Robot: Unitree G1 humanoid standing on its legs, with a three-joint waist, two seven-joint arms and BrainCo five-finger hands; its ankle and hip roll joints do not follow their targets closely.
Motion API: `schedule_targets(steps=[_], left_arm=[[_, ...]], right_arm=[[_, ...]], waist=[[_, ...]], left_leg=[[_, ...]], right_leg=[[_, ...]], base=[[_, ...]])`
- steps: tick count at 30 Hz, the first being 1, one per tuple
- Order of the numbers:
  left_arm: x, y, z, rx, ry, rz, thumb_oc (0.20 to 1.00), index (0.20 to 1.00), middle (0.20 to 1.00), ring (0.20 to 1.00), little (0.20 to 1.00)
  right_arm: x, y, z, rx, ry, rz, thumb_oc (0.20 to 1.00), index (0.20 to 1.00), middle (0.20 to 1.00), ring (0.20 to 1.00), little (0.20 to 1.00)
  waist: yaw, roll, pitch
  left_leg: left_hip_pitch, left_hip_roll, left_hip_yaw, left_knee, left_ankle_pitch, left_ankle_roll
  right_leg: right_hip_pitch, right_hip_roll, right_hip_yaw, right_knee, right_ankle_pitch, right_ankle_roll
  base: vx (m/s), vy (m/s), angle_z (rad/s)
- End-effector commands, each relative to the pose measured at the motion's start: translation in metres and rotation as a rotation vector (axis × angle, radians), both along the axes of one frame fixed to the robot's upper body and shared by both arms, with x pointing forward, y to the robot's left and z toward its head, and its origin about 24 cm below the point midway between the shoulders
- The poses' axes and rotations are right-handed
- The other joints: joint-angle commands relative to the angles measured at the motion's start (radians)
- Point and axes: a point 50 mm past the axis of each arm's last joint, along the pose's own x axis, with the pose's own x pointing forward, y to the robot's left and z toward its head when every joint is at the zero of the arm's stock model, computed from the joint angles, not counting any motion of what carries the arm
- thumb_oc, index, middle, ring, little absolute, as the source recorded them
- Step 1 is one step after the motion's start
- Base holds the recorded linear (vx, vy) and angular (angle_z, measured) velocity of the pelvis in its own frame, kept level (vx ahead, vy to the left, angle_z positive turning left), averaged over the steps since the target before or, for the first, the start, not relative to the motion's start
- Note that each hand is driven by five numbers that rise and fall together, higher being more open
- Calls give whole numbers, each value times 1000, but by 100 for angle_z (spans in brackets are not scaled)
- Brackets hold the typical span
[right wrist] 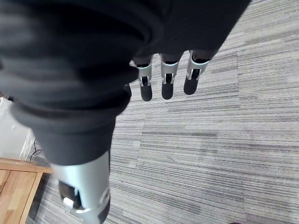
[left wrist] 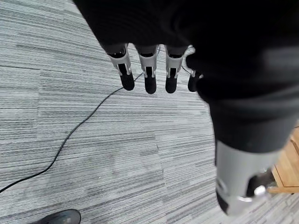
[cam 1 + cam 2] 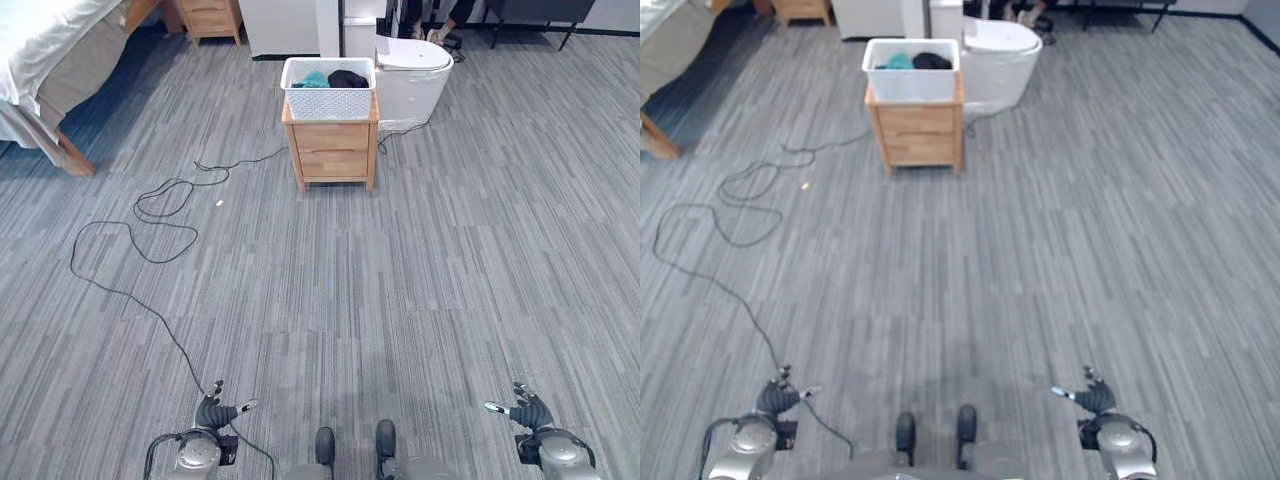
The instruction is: Grab the laundry basket,head to the washer,open it,put in the laundry and shut it.
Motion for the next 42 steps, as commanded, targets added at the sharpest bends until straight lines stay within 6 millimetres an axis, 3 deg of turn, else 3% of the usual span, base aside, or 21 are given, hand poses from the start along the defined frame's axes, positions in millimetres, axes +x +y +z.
schedule_targets(steps=[1, 7, 11, 15, 18, 21, 24, 26, 29, 30, 33, 34, 38, 42], left_arm=[[16, 15, 16, 22, -93, 52, 1000, 1000, 1000, 1000, 1000], [22, 25, 27, 54, -131, 55, 1000, 1000, 1000, 1000, 1000], [27, 28, 31, 73, -145, 51, 1000, 1000, 1000, 1000, 1000], [29, 26, 32, 66, -155, 52, 1000, 1000, 1000, 1000, 1000], [29, 19, 26, 50, -139, 51, 1000, 1000, 1000, 1000, 1000], [29, 15, 25, 43, -138, 35, 1000, 1000, 1000, 1000, 1000], [28, 11, 23, 38, -127, 11, 1000, 1000, 1000, 1000, 1000], [28, 1, 20, 12, -123, -20, 1000, 1000, 1000, 1000, 1000], [35, -6, 22, 1, -135, -56, 1000, 1000, 1000, 1000, 1000], [37, -8, 22, -2, -138, -62, 1000, 1000, 1000, 1000, 1000], [39, -10, 21, 0, -130, -73, 1000, 1000, 1000, 1000, 1000], [39, -10, 21, 7, -126, -81, 1000, 1000, 1000, 1000, 1000], [38, -7, 21, 23, -123, -77, 1000, 1000, 1000, 1000, 1000], [35, -5, 19, 18, -113, -46, 1000, 1000, 1000, 1000, 1000]], right_arm=[[13, 7, 4, 23, -55, -12, 1000, 1000, 1000, 1000, 1000], [27, 23, 7, 50, -89, 27, 1000, 1000, 1000, 1000, 1000], [35, 31, 11, 64, -118, 55, 1000, 1000, 1000, 1000, 1000], [43, 33, 18, 68, -157, 68, 1000, 1000, 1000, 1000, 1000], [45, 35, 20, 49, -164, 102, 1000, 1000, 1000, 1000, 1000], [39, 33, 18, 48, -154, 98, 1000, 1000, 1000, 1000, 1000], [33, 30, 16, 47, -138, 88, 1000, 1000, 1000, 1000, 1000], [30, 26, 15, 40, -129, 81, 1000, 1000, 1000, 1000, 1000], [33, 22, 19, 32, -146, 85, 1000, 1000, 1000, 1000, 1000], [35, 20, 20, 28, -145, 83, 1000, 1000, 1000, 1000, 1000], [36, 18, 21, 16, -144, 82, 1000, 1000, 1000, 1000, 1000], [36, 16, 21, 10, -138, 82, 1000, 1000, 1000, 1000, 1000], [34, 15, 18, -15, -116, 87, 1000, 1000, 1000, 1000, 1000], [32, 17, 14, -17, -97, 77, 1000, 1000, 1000, 1000, 1000]], waist=[[-7, -55, -26], [7, -76, 0], [0, -68, 31], [-9, -57, 43], [-26, -63, 64], [-32, -63, 59], [-39, -58, 43], [-54, -39, 21], [-54, -56, 26], [-52, -60, 31], [-31, -71, 46], [-26, -74, 51], [17, -54, 69], [46, -53, 71]], left_leg=[[-6, -46, 32, 85, -88, 0], [-44, -60, 29, 141, -132, 39], [-7, -61, 28, 140, -154, 54], [47, -65, 31, 109, -166, 55], [121, -84, 22, 88, -206, 49], [147, -88, 8, 87, -227, 45], [165, -87, 0, 105, -253, 34], [154, -44, 37, 219, -221, -34], [38, -14, 67, 434, -130, -63], [-3, 1, 85, 469, -134, -54], [-103, 3, 110, 415, -192, -21], [-141, -1, 112, 384, -177, -16], [-262, 20, 97, 204, -1, -47], [-309, 33, 90, 74, 57, -59]], right_leg=[[57, -49, 39, 47, -148, 103], [-56, -61, 83, 249, -177, 131], [-152, -60, 73, 400, -146, 157], [-203, -60, 30, 349, -118, 146], [-269, -70, -61, 196, -64, 146], [-260, -74, -68, 176, -61, 147], [-242, -73, -61, 183, -61, 122], [-184, -62, -85, 166, -74, 93], [-123, -59, -79, 137, -101, 62], [-112, -62, -81, 135, -113, 55], [-68, -70, -70, 123, -148, 59], [-56, -73, -66, 119, -154, 60], [25, -38, -41, 93, -194, 58], [96, -29, -5, 87, -239, 60]], base=[[40, 136, -1], [15, 148, -20], [107, 96, -17], [180, 36, -7], [311, -36, 2], [235, -74, 14], [295, -131, 60], [359, -223, 42], [193, -164, 52], [165, -136, 9], [197, -46, -17], [220, -3, -14], [278, 29, -29], [366, 111, -28]])
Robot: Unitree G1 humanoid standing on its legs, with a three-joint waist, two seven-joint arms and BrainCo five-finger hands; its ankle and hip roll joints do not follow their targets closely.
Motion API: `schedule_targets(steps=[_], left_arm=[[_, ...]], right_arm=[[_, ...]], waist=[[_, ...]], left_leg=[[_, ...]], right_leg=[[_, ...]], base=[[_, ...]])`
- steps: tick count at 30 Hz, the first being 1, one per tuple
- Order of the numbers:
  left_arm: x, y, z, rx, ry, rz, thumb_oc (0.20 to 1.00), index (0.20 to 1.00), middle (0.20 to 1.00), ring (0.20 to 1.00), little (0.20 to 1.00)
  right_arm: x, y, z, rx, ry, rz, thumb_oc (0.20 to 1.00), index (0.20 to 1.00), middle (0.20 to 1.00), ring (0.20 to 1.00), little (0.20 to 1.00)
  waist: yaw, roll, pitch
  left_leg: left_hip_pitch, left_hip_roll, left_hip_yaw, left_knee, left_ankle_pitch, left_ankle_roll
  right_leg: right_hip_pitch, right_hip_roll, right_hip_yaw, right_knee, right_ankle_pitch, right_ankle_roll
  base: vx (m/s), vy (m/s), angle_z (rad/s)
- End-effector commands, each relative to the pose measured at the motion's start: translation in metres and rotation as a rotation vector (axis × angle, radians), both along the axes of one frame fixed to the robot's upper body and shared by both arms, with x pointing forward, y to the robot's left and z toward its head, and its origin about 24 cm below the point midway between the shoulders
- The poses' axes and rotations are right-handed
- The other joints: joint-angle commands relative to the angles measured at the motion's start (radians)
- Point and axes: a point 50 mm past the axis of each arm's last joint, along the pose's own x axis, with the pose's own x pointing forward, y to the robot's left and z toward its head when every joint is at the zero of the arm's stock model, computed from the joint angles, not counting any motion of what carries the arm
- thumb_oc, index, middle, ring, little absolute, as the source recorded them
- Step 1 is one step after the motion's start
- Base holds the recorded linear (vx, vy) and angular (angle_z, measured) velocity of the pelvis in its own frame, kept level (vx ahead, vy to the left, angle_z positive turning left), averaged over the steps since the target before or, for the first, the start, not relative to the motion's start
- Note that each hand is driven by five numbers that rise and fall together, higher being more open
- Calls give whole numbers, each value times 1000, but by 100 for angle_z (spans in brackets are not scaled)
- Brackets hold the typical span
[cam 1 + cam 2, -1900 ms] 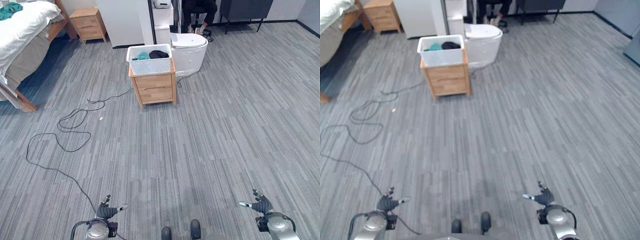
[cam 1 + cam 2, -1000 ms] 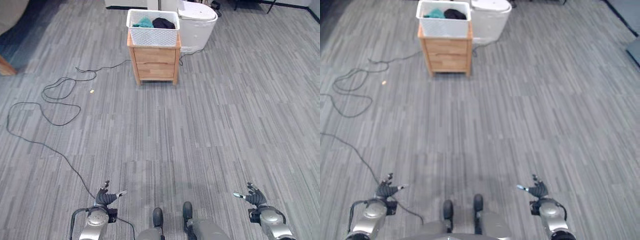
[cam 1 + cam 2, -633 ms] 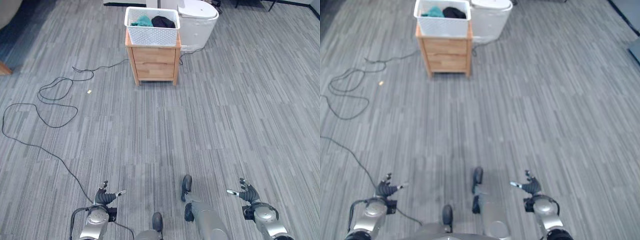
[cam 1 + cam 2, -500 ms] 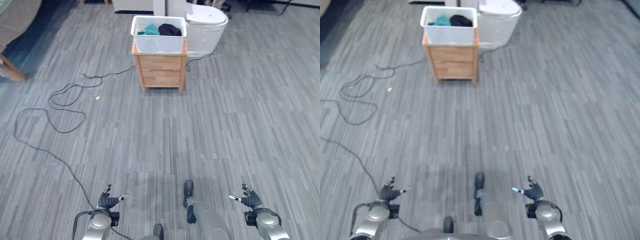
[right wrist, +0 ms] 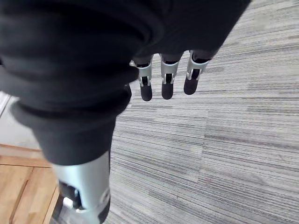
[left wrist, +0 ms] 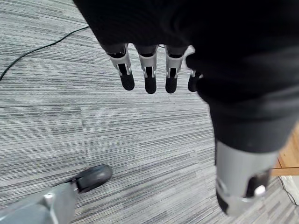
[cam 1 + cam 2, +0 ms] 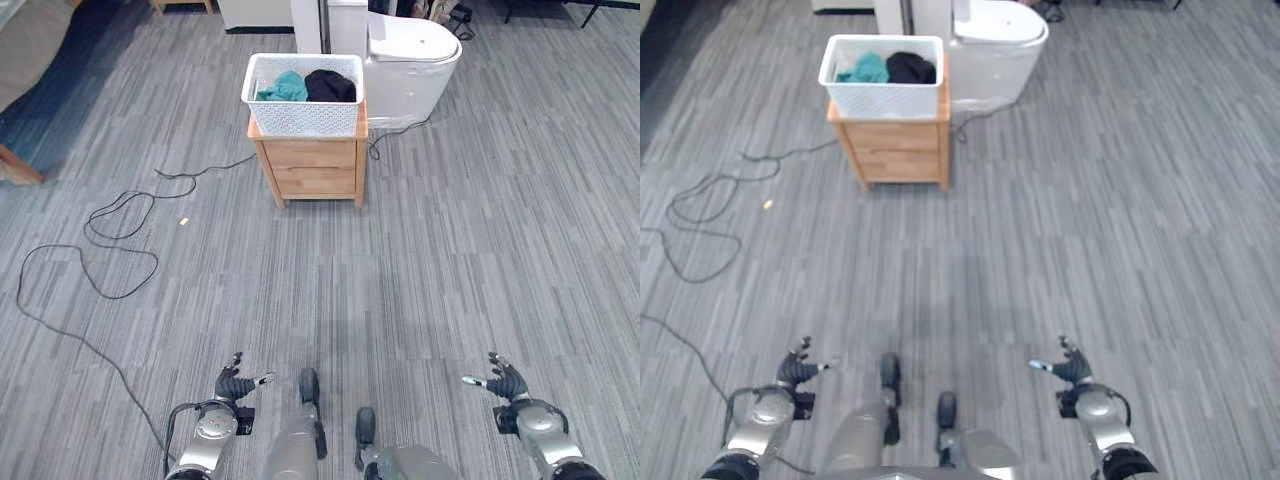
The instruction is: Grab the laundry basket,head to the washer,open it,put in the laundry and shut it.
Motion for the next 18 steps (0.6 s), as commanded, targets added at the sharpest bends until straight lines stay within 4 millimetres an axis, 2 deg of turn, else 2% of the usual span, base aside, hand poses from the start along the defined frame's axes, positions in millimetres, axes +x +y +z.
schedule_targets(steps=[1, 4, 7, 9, 10, 11, 12, 15, 17, 18], left_arm=[[-5, 16, 6, 41, -24, 36, 1000, 1000, 1000, 1000, 1000], [-14, 22, 2, 54, 10, 46, 1000, 1000, 1000, 1000, 1000], [-13, 26, 3, 63, 11, 56, 1000, 1000, 1000, 1000, 1000], [-10, 31, 7, 79, -3, 67, 1000, 1000, 1000, 1000, 1000], [-6, 34, 10, 93, -18, 72, 1000, 1000, 1000, 1000, 1000], [-5, 36, 11, 101, -18, 73, 1000, 1000, 1000, 1000, 1000], [-3, 36, 12, 101, -27, 73, 1000, 1000, 1000, 1000, 1000], [-3, 37, 14, 97, -35, 87, 1000, 1000, 1000, 1000, 1000], [-5, 36, 12, 92, -27, 87, 1000, 1000, 1000, 1000, 1000], [-6, 34, 9, 89, -14, 81, 1000, 1000, 1000, 1000, 1000]], right_arm=[[-5, -11, 5, -33, -29, -33, 1000, 1000, 1000, 1000, 1000], [-8, -7, 1, -19, -17, -32, 1000, 1000, 1000, 1000, 1000], [-4, 1, 3, 19, -48, -37, 1000, 1000, 1000, 1000, 1000], [3, 8, 7, 36, -80, -21, 1000, 1000, 1000, 1000, 1000], [11, 14, 12, 43, -113, -2, 1000, 1000, 1000, 1000, 1000], [14, 17, 13, 50, -123, 9, 1000, 1000, 1000, 1000, 1000], [16, 19, 15, 50, -134, 24, 1000, 1000, 1000, 1000, 1000], [20, 22, 18, 43, -139, 51, 1000, 1000, 1000, 1000, 1000], [21, 22, 18, 36, -135, 59, 1000, 1000, 1000, 1000, 1000], [21, 22, 18, 36, -133, 64, 1000, 1000, 1000, 1000, 1000]], waist=[[43, -2, -20], [49, -7, -50], [45, -38, -69], [41, -50, -70], [35, -48, -63], [26, -44, -56], [19, -36, -48], [-4, -12, -24], [-15, -3, -10], [-31, -6, -2]], left_leg=[[-30, 7, 11, 30, 27, 6], [10, 11, 16, 55, 61, 17], [-10, -4, 33, 185, 6, 37], [7, -14, 51, 210, -47, 62], [30, -15, 65, 212, -77, 83], [61, -22, 63, 202, -91, 93], [95, -25, 59, 190, -104, 101], [190, -36, 57, 158, -146, 108], [231, -44, 56, 149, -164, 111], [276, -66, 39, 140, -188, 110]], right_leg=[[67, -78, 21, 91, -195, 127], [119, -96, 56, 105, -218, 140], [106, -148, 69, 182, -206, 174], [54, -175, 78, 302, -142, 203], [-20, -179, 86, 415, -62, 216], [-63, -171, 92, 472, -37, 217], [-117, -153, 95, 507, -37, 211], [-213, -135, 31, 452, -80, 193], [-261, -126, -5, 388, -78, 189], [-304, -120, -17, 285, -53, 196]], base=[[495, 207, -49], [504, 250, -64], [377, 219, -49], [355, 246, -45], [358, 261, -30], [339, 231, -17], [286, 166, -8], [318, 121, -2], [381, 48, -2], [353, 5, 12]])
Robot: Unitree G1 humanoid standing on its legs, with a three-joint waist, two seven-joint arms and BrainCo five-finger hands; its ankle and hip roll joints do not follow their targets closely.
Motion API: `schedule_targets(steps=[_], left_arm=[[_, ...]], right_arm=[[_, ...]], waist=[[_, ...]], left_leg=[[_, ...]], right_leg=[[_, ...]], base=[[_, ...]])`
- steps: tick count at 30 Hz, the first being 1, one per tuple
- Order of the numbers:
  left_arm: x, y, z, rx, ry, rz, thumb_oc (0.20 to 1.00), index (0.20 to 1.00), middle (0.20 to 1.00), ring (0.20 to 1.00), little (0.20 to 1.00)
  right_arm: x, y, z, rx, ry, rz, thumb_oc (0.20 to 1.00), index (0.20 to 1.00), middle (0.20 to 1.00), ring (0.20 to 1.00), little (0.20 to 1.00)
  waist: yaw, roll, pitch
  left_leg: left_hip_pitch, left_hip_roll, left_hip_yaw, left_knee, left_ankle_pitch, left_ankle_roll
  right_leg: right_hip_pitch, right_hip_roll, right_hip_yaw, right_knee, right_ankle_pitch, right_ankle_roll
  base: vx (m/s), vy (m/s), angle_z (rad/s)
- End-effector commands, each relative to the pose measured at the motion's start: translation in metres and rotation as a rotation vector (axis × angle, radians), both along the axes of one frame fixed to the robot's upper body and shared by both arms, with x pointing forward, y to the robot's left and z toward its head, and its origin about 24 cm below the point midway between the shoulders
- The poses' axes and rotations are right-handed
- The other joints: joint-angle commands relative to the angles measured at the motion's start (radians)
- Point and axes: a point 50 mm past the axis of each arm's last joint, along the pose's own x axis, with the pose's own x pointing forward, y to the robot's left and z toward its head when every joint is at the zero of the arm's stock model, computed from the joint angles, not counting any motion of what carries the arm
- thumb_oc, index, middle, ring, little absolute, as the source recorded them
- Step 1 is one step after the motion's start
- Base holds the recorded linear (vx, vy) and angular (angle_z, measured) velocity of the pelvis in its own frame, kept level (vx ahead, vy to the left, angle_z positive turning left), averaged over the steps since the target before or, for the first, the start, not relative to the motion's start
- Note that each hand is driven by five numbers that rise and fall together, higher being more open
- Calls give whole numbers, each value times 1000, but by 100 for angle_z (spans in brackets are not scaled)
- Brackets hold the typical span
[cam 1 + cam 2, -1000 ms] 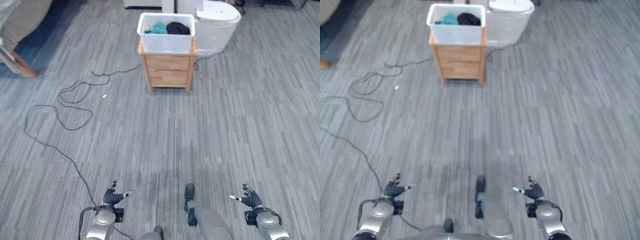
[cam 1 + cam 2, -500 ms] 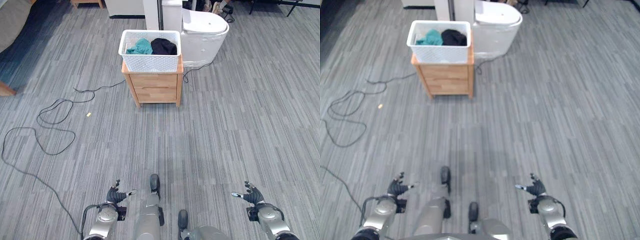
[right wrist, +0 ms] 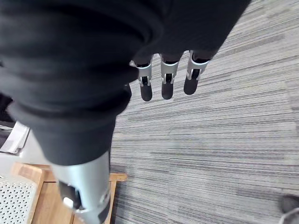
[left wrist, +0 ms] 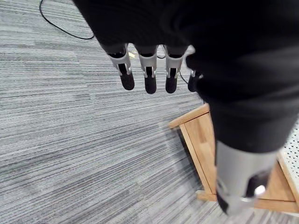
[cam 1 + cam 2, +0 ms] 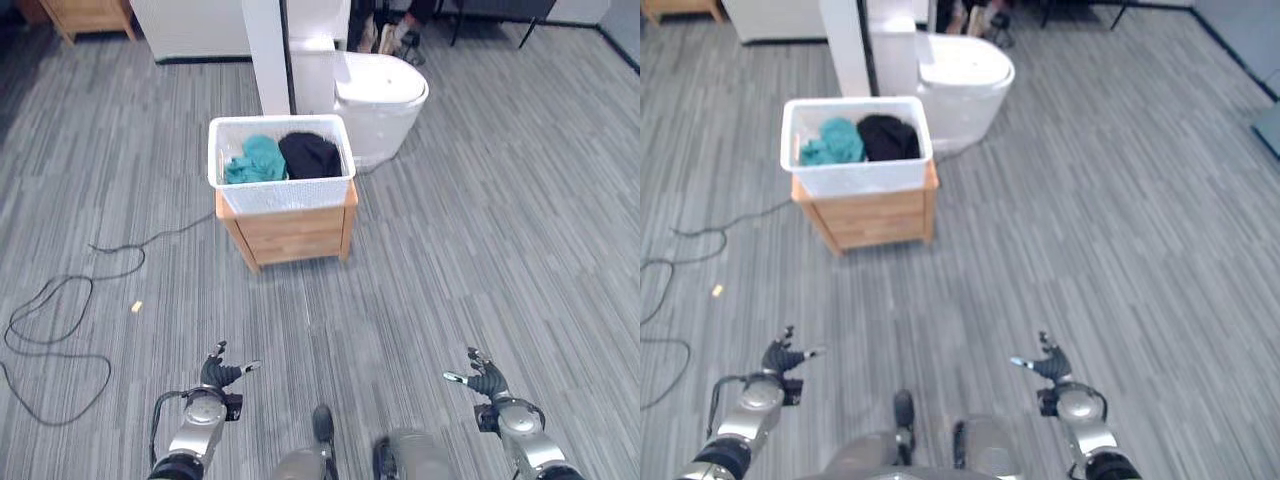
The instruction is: Grab the laundry basket,head to the washer,open it,put in the laundry and shut it.
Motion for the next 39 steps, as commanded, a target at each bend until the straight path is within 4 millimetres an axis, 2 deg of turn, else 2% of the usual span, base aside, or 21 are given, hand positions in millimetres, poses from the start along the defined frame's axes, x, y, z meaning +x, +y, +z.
schedule_targets(steps=[1, 5, 7, 10, 11, 12, 14, 15, 16, 17, 18, 19, 20, 21, 26, 27, 29, 31, 32, 36, 39], left_arm=[[-13, 13, 1, 22, -2, 26, 1000, 1000, 1000, 1000, 1000], [-14, 8, -4, 5, 5, 29, 1000, 1000, 1000, 1000, 1000], [-18, 5, -7, 4, 22, 21, 1000, 1000, 1000, 1000, 1000], [-22, 1, -10, -19, 31, 18, 1000, 1000, 1000, 1000, 1000], [-22, -4, -11, -36, 33, 10, 1000, 1000, 1000, 1000, 1000], [-21, -7, -12, -44, 36, 8, 1000, 1000, 1000, 1000, 1000], [-20, -13, -15, -56, 49, -2, 1000, 1000, 1000, 1000, 1000], [-20, -13, -15, -57, 49, -2, 1000, 1000, 1000, 1000, 1000], [-21, -13, -16, -58, 55, -2, 1000, 1000, 1000, 1000, 1000], [-22, -13, -17, -57, 59, -4, 1000, 1000, 1000, 1000, 1000], [-23, -13, -18, -54, 64, -1, 1000, 1000, 1000, 1000, 1000], [-23, -13, -18, -54, 64, -1, 1000, 1000, 1000, 1000, 1000], [-26, -11, -19, -47, 73, 9, 1000, 1000, 1000, 1000, 1000], [-27, -10, -19, -48, 74, 14, 1000, 1000, 1000, 1000, 1000], [-33, -6, -23, -42, 98, 53, 1000, 1000, 1000, 1000, 1000], [-33, -6, -23, -42, 98, 53, 1000, 1000, 1000, 1000, 1000], [-37, 0, -23, -37, 101, 82, 1000, 1000, 1000, 1000, 1000], [-41, 4, -25, -37, 112, 111, 1000, 1000, 1000, 1000, 1000], [-46, 9, -27, -25, 131, 133, 1000, 1000, 1000, 1000, 1000], [-48, 17, -25, -4, 136, 155, 1000, 1000, 1000, 1000, 1000], [-42, 21, -20, 4, 111, 154, 1000, 1000, 1000, 1000, 1000]], right_arm=[[10, -13, 11, -45, -52, -13, 1000, 1000, 1000, 1000, 1000], [3, -16, 7, -52, -29, -22, 1000, 1000, 1000, 1000, 1000], [-1, -20, 5, -55, -19, -33, 1000, 1000, 1000, 1000, 1000], [-7, -26, 3, -71, 0, -47, 1000, 1000, 1000, 1000, 1000], [-5, -32, 5, -82, -7, -57, 1000, 1000, 1000, 1000, 1000], [-4, -34, 7, -84, -13, -63, 1000, 1000, 1000, 1000, 1000], [-5, -38, 7, -95, -3, -76, 1000, 1000, 1000, 1000, 1000], [-5, -38, 7, -95, -3, -76, 1000, 1000, 1000, 1000, 1000], [-6, -40, 6, -99, 4, -81, 1000, 1000, 1000, 1000, 1000], [-8, -41, 5, -101, 9, -84, 1000, 1000, 1000, 1000, 1000], [-8, -43, 5, -106, 9, -89, 1000, 1000, 1000, 1000, 1000], [-8, -43, 5, -106, 9, -89, 1000, 1000, 1000, 1000, 1000], [-10, -43, 3, -114, 24, -93, 1000, 1000, 1000, 1000, 1000], [-12, -43, 2, -116, 32, -96, 1000, 1000, 1000, 1000, 1000], [-18, -42, -5, -118, 68, -104, 1000, 1000, 1000, 1000, 1000], [-18, -42, -5, -118, 68, -103, 1000, 1000, 1000, 1000, 1000], [-19, -38, -8, -101, 74, -117, 1000, 1000, 1000, 1000, 1000], [-18, -32, -10, -73, 72, -122, 1000, 1000, 1000, 1000, 1000], [-15, -27, -10, -61, 70, -120, 1000, 1000, 1000, 1000, 1000], [-9, -20, -9, -41, 52, -111, 1000, 1000, 1000, 1000, 1000], [-6, -15, -7, -45, 45, -76, 1000, 1000, 1000, 1000, 1000]], waist=[[-18, 0, 30], [-34, -6, 26], [-38, 1, 9], [-42, 11, -15], [-44, 18, -17], [-44, 20, -15], [-42, 14, -12], [-42, 14, -12], [-39, 14, -16], [-36, 17, -16], [-29, 20, -12], [-29, 20, -11], [-10, 37, -8], [-6, 41, -8], [19, 46, -18], [20, 46, -17], [25, 34, -37], [33, 22, -47], [38, 10, -56], [40, 5, -61], [30, 12, -60]], left_leg=[[-34, 42, -33, 138, -144, -77], [22, 6, -73, 137, -181, -84], [50, 4, -85, 152, -207, -95], [47, 15, -83, 200, -216, -123], [10, 42, -72, 321, -182, -154], [-12, 56, -68, 371, -155, -167], [-84, 95, -25, 395, -153, -152], [-84, 95, -25, 396, -154, -151], [-94, 104, -13, 358, -164, -144], [-102, 114, -6, 320, -151, -143], [-136, 133, -6, 283, -108, -150], [-135, 133, -7, 282, -108, -150], [-183, 166, -17, 185, -3, -176], [-185, 177, -22, 142, 21, -184], [-218, 210, -65, 56, 72, -209], [-215, 209, -63, 54, 72, -209], [-225, 189, -70, 120, 54, -197], [-229, 159, -70, 182, 14, -179], [-219, 136, -59, 206, -27, -155], [-196, 113, -35, 211, -67, -127], [-149, 94, -25, 187, -82, -108]], right_leg=[[77, 18, 0, -262, 181, 41], [72, 12, 18, -377, 228, 51], [108, 17, 36, -384, 234, 31], [139, 10, 16, -391, 229, 15], [168, 6, -5, -386, 210, -6], [186, 8, -12, -385, 195, -17], [222, -5, -30, -374, 148, -31], [222, -5, -30, -373, 147, -30], [233, -9, -36, -373, 136, -30], [244, -11, -42, -372, 126, -29], [270, -10, -45, -372, 111, -29], [271, -11, -46, -372, 111, -29], [304, 3, -52, -373, 83, -29], [316, 4, -54, -371, 73, -30], [391, -11, -24, -349, 28, -10], [392, -11, -22, -349, 28, -10], [419, -51, -7, -338, 32, 10], [419, -89, 9, -336, 52, 33], [407, -117, 32, -320, 77, 48], [359, -125, 60, -255, 113, 54], [288, -75, 70, -208, 122, 41]], base=[[353, -30, 28], [300, -90, 26], [359, -145, 29], [262, -125, 73], [372, -213, 88], [300, -180, 73], [228, -74, 22], [211, -24, 1], [158, 20, 10], [260, 37, 11], [186, 34, 10], [290, 83, 10], [263, 90, 3], [350, 127, -12], [288, 174, -15], [331, 263, -24], [365, 347, -31], [275, 361, -11], [188, 284, -26], [136, 217, -32], [150, 165, -23]])
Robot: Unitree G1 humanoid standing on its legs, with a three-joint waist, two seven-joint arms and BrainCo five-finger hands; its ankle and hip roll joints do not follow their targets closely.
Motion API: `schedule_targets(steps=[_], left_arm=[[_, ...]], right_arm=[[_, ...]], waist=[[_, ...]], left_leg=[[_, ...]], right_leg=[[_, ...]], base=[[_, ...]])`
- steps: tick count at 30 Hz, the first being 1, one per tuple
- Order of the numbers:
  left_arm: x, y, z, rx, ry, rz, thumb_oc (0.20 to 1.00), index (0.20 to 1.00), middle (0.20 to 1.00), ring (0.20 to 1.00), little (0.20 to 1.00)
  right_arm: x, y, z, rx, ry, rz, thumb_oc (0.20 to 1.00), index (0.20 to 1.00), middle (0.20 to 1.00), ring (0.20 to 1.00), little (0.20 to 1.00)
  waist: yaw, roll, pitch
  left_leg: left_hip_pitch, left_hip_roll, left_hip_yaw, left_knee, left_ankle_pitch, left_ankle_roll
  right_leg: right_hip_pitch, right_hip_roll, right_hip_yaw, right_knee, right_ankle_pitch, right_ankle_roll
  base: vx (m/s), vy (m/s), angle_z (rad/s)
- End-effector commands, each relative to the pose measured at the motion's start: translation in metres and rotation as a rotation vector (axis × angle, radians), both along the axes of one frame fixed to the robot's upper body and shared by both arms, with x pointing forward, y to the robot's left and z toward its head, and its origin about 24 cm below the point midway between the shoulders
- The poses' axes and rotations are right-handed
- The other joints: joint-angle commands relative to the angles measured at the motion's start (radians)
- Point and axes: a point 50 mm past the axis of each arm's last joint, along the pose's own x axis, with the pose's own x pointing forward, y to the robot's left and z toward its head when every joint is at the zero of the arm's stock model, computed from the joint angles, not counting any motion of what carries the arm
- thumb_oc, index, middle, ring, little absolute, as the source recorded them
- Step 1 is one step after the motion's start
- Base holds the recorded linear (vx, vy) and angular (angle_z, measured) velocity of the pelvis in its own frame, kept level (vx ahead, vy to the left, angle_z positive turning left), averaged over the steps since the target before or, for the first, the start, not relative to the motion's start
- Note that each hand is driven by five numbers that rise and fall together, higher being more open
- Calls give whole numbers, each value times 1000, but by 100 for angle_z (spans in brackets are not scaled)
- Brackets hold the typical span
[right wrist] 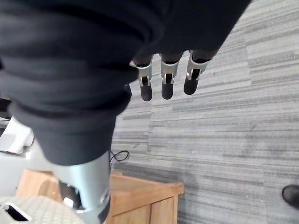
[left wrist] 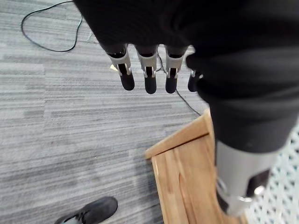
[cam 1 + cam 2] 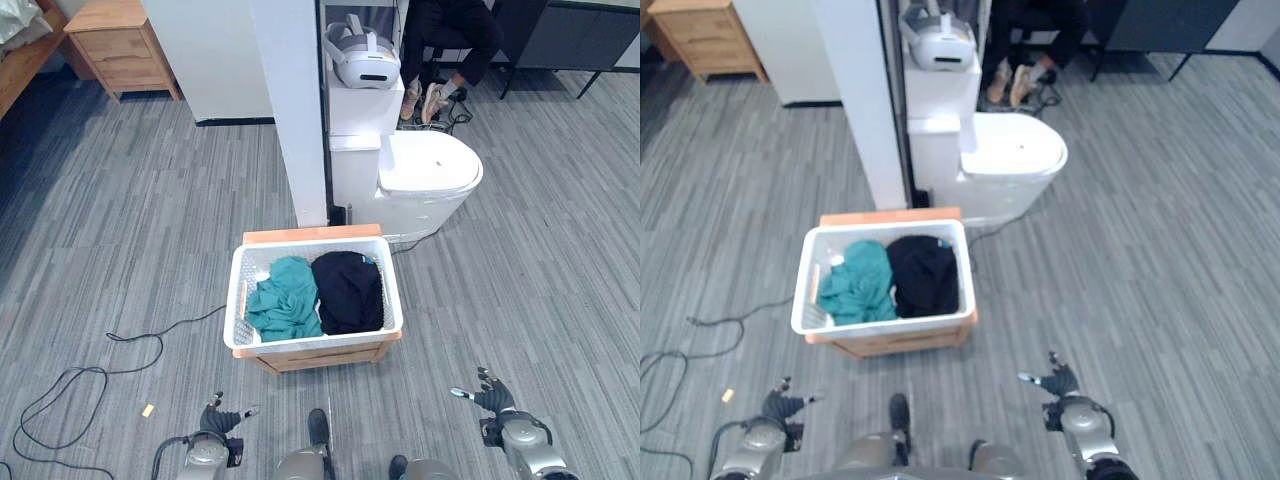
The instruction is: Grab the laundry basket,head to the washer,open it,put in the laundry and shut it.
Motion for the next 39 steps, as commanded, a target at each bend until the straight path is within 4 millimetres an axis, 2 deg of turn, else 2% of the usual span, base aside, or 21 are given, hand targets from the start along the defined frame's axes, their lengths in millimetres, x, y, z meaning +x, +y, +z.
schedule_targets(steps=[1, 3, 4, 6, 8, 11, 14, 15, 17, 22, 25, 30, 33, 34, 37, 38, 39], left_arm=[[6, 25, 18, 49, -92, 64, 1000, 1000, 1000, 1000, 1000], [9, 25, 19, 45, -105, 62, 1000, 1000, 1000, 1000, 1000], [17, 25, 26, 45, -146, 60, 1000, 1000, 1000, 1000, 1000], [20, 27, 30, 52, -171, 63, 1000, 1000, 1000, 1000, 1000], [31, 22, 39, 62, -231, 24, 1000, 1000, 1000, 1000, 1000], [37, 19, 44, 70, -260, 7, 1000, 1000, 1000, 1000, 1000], [48, 15, 48, 81, -279, -4, 1000, 1000, 1000, 1000, 1000], [55, 15, 50, 97, -282, -8, 1000, 1000, 1000, 1000, 1000], [59, 15, 51, 108, -284, -6, 1000, 1000, 1000, 1000, 1000], [85, 19, 63, 157, -311, 15, 1000, 1000, 1000, 1000, 1000], [108, 17, 76, 187, -339, 1, 1000, 1000, 1000, 1000, 1000], [136, 20, 95, 266, -345, -47, 1000, 1000, 1000, 1000, 1000], [142, 16, 97, 272, -336, -65, 1000, 1000, 1000, 1000, 1000], [146, 9, 96, 264, -333, -74, 1000, 1000, 1000, 1000, 1000], [145, 2, 91, 251, -318, -85, 1000, 1000, 1000, 1000, 1000], [143, -6, 86, 237, -311, -108, 401, 401, 401, 401, 401], [140, -9, 83, 228, -309, -114, 200, 200, 200, 200, 200]], right_arm=[[19, -3, 17, -40, -93, 50, 1000, 1000, 1000, 1000, 1000], [22, -2, 19, -45, -105, 63, 1000, 1000, 1000, 1000, 1000], [28, 2, 25, -50, -133, 94, 1000, 1000, 1000, 1000, 1000], [31, 4, 29, -47, -159, 103, 1000, 1000, 1000, 1000, 1000], [42, 10, 42, -42, -230, 129, 1000, 1000, 1000, 1000, 1000], [51, 19, 51, -25, -280, 154, 1000, 1000, 1000, 1000, 1000], [70, 40, 66, 2, -348, 229, 1000, 1000, 1000, 1000, 1000], [78, 53, 72, 23, -377, 260, 1000, 1000, 1000, 1000, 1000], [84, 60, 76, 31, -390, 280, 1000, 1000, 1000, 1000, 1000], [109, 95, 95, 33, -456, 379, 1000, 1000, 1000, 1000, 1000], [121, 111, 100, 42, -460, 399, 1000, 1000, 1000, 1000, 1000], [137, 125, 104, 30, -438, 400, 1000, 1000, 1000, 1000, 1000], [140, 130, 104, 43, -427, 389, 1000, 1000, 1000, 1000, 1000], [141, 132, 103, 60, -416, 368, 1000, 1000, 1000, 1000, 1000], [141, 134, 103, 77, -414, 358, 1000, 1000, 1000, 1000, 1000], [140, 135, 103, 93, -421, 355, 843, 843, 843, 843, 843], [138, 137, 102, 104, -420, 354, 482, 482, 482, 482, 482]], waist=[[9, -22, -9], [6, -19, -5], [-5, -20, 15], [-7, -20, 24], [-10, -30, 25], [-1, -25, 17], [8, -12, -2], [10, -6, -5], [12, -2, -4], [22, 12, 25], [21, 22, 54], [19, 34, 88], [17, 36, 96], [16, 38, 106], [15, 38, 112], [14, 37, 116], [15, 36, 118]], left_leg=[[-15, 10, -12, 111, -143, -54], [3, 6, -13, 94, -144, -55], [25, -4, -29, 83, -145, -55], [25, -3, -35, 89, -146, -55], [32, -19, -39, 88, -149, -55], [42, -18, -34, 72, -148, -61], [64, -14, -34, 21, -129, -71], [73, -13, -33, -10, -117, -77], [79, -12, -33, -25, -110, -79], [58, -12, -35, -60, -83, -85], [15, -11, -35, -65, -68, -87], [-73, -11, -34, -72, -28, -94], [-96, -11, -32, -78, -16, -95], [-110, -10, -33, -84, -6, -97], [-119, -10, -34, -86, -1, -99], [-122, -10, -34, -86, -1, -100], [-122, -10, -34, -86, -2, -100]], right_leg=[[-52, -3, -3, -41, 51, 76], [-73, 8, -16, -60, 55, 74], [-111, 26, -17, -98, 67, 69], [-119, 23, -20, -98, 72, 74], [-88, 31, 0, -144, 76, 67], [-69, 30, -13, -182, 91, 60], [-37, 34, -27, -246, 107, 59], [-26, 35, -35, -274, 112, 62], [-20, 37, -38, -284, 114, 63], [-41, 39, -36, -303, 126, 65], [-92, 38, -25, -293, 135, 65], [-190, 41, 2, -273, 160, 64], [-218, 43, 6, -263, 165, 62], [-235, 44, 9, -255, 166, 62], [-245, 43, 12, -249, 169, 62], [-250, 42, 14, -248, 171, 62], [-251, 41, 15, -248, 172, 62]], base=[[128, 101, -21], [128, 18, -24], [131, -15, -18], [78, -37, 20], [104, -77, 37], [95, -65, 13], [102, -42, 13], [53, -12, 9], [19, 0, 0], [-38, 18, 3], [-109, 35, -2], [-85, 39, -2], [-11, 11, -4], [0, 0, 0], [-1, 2, 2], [-2, -3, 5], [-1, -8, 5]])
